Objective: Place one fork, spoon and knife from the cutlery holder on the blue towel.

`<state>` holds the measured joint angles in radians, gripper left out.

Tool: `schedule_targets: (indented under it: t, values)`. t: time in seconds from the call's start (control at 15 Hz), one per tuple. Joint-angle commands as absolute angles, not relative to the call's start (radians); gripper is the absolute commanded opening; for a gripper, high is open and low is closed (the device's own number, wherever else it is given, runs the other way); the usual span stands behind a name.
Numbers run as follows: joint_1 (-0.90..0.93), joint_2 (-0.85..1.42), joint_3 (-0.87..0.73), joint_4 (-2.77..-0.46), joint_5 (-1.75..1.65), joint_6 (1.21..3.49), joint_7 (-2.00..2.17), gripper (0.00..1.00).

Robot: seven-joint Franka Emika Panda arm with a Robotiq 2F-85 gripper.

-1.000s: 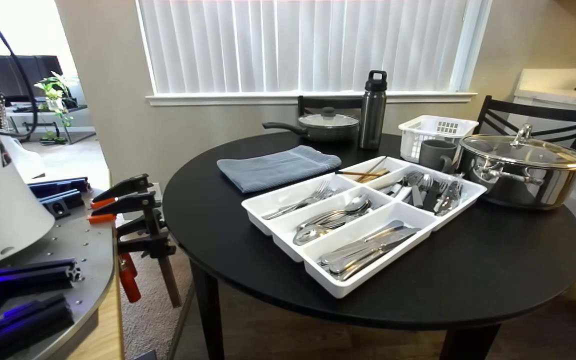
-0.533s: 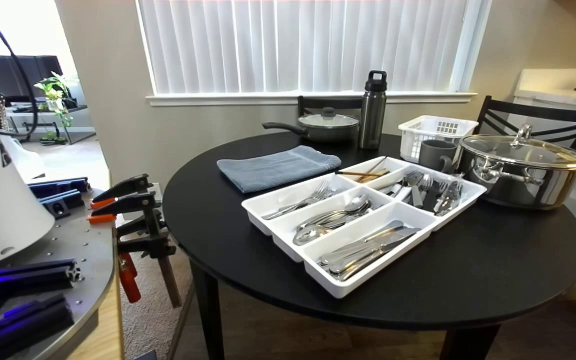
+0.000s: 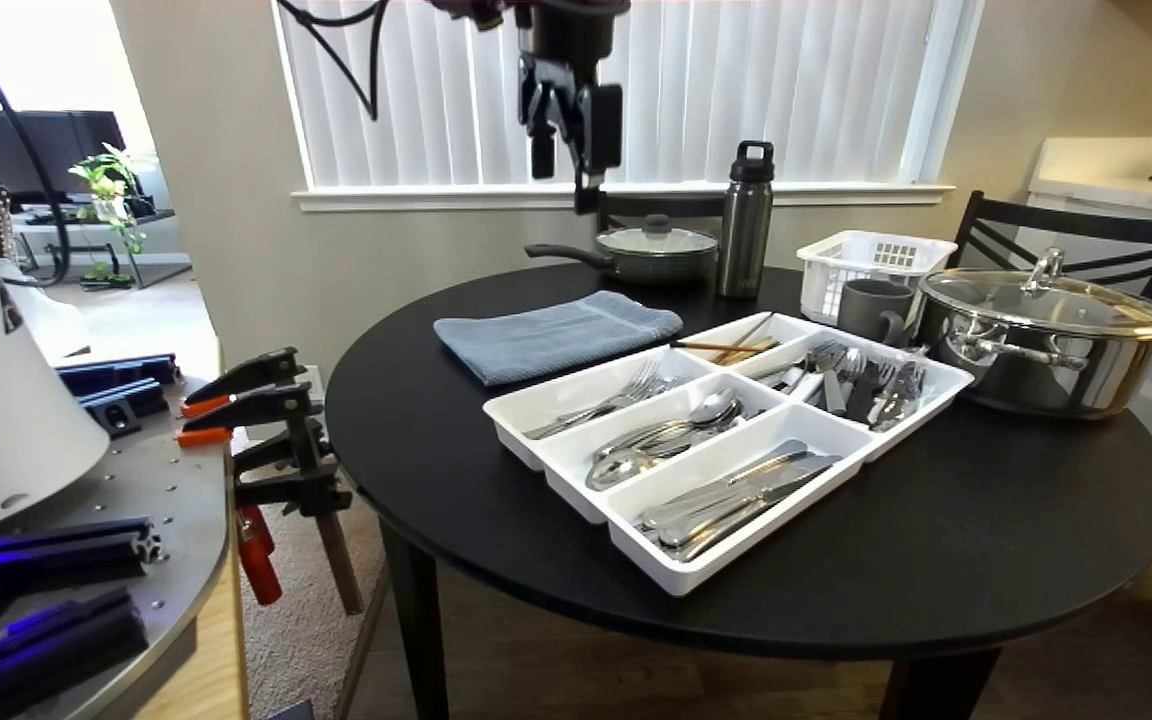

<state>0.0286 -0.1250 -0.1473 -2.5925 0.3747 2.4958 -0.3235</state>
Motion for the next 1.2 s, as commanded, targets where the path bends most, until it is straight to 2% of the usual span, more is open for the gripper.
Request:
schedule_targets:
  t: [0.0,0.33,0.47,0.6,0.67,0.87,1.13]
  values:
    - [0.035,0.020,-0.123,-2.574,0.487,2.526,-0.462,1.00]
    - [-0.002,0.234,-0.088,-2.495,0.270,2.731,-0.307,1.00]
    - [0.048,0.311,-0.170,-2.467,0.082,2.802,-0.157,1.00]
    - [0.000,0.317,-0.151,-2.421,0.059,2.610,-0.071,1.00]
    - [-0.019,0.299,-0.114,-2.465,0.071,2.709,-0.115,1.00]
    - [-0.031,0.326,-0.120,-2.423,0.064,2.633,-0.090,1.00]
    - [-0.028,0.337,-0.112,-2.424,0.066,2.665,-0.084,1.00]
